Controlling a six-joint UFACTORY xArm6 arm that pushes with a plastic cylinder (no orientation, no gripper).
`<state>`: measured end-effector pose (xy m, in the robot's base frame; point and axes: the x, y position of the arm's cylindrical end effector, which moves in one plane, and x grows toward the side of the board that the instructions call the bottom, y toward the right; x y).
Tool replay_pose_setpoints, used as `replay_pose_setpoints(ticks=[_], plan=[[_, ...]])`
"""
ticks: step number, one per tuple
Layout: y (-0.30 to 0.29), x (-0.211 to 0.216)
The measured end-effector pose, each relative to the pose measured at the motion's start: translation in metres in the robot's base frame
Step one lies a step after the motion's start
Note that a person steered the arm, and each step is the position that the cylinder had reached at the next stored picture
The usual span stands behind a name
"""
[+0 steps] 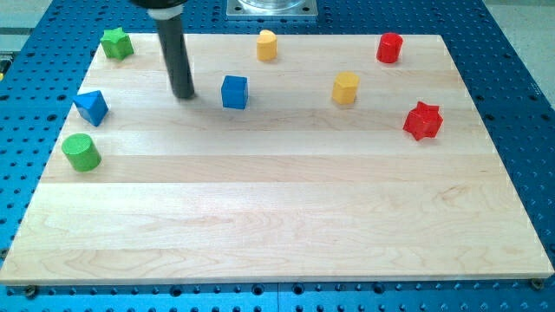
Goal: Push the green circle towards the bottom left side of the board
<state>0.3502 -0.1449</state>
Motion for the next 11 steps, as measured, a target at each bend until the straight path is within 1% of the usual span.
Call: replay_pose_setpoints(ticks=[1, 2, 3, 4, 6, 7, 8, 9, 10, 11], plan=[[0.0, 0.035], [-0.034, 0.049], [-0.045, 0.058], [-0.08, 0.058], [-0.126, 0.06], [-0.111, 0.073], [-0.096, 0.134], [-0.102, 0.165], [-0.102, 0.146], [-0.143, 0.147]])
